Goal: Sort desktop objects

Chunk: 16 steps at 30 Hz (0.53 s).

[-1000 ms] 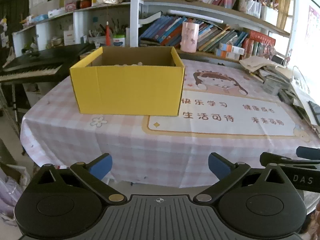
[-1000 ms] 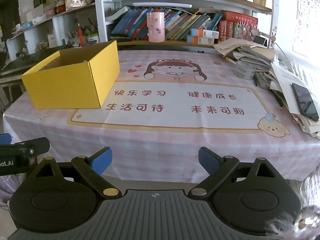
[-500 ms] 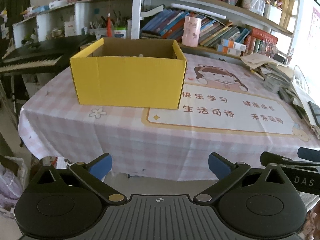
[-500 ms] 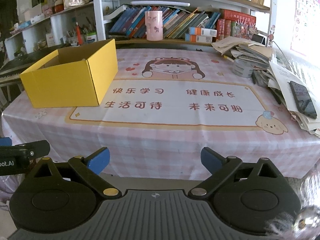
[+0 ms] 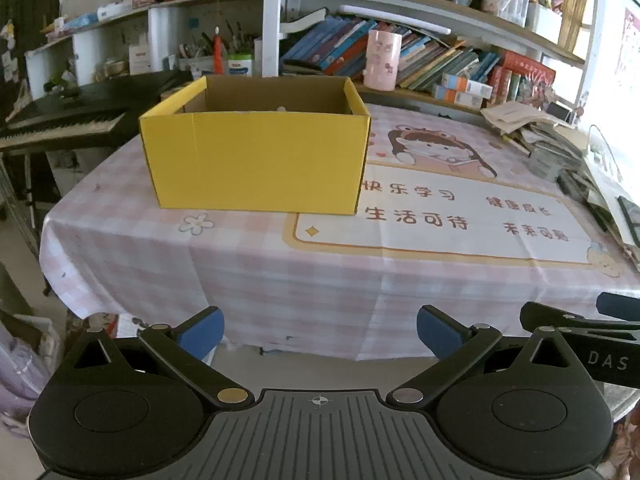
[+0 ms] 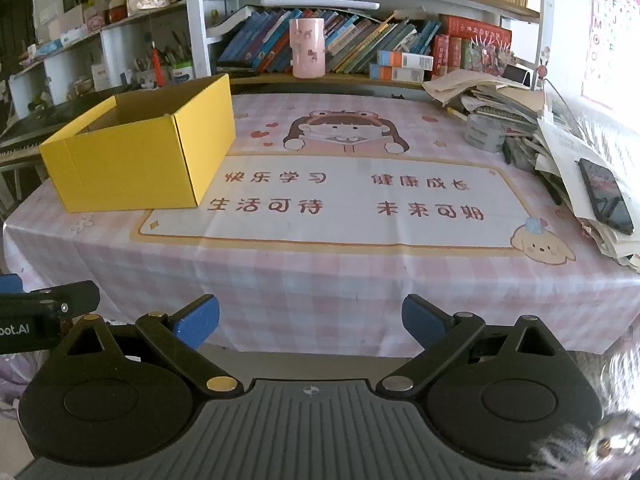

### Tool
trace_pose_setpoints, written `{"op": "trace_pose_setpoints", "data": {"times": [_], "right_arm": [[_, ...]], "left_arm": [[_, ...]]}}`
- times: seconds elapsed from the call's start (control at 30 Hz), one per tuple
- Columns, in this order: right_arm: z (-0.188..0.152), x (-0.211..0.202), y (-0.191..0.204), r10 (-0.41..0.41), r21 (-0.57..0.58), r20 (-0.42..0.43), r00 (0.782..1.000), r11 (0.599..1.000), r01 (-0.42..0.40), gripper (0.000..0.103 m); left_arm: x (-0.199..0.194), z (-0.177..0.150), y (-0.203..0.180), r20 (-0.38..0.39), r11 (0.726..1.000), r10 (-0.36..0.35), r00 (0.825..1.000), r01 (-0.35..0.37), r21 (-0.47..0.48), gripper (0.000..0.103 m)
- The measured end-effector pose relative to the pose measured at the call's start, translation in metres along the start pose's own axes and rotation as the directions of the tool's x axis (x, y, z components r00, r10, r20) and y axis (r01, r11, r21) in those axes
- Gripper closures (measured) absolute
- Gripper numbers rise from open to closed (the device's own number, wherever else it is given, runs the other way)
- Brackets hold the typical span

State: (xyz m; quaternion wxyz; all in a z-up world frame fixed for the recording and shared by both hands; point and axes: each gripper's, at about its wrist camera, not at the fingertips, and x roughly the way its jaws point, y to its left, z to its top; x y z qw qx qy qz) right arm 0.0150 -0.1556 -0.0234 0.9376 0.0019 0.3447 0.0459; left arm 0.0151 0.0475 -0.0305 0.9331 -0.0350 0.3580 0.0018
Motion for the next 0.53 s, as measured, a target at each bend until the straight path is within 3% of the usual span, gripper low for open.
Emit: {"op": "trace_pose_setpoints", "data": {"times": [0.53], "right_arm": [[-0.0015,0.0008,-0.0059,0.011,0.008,-0.016,1.0,1.0,-0.011,0.005]], "left_arm": [[0.0013,-0.0012,-0.0018,0.005,1.0,-0.009,1.0,0.009,-0.027,0.0]]}}
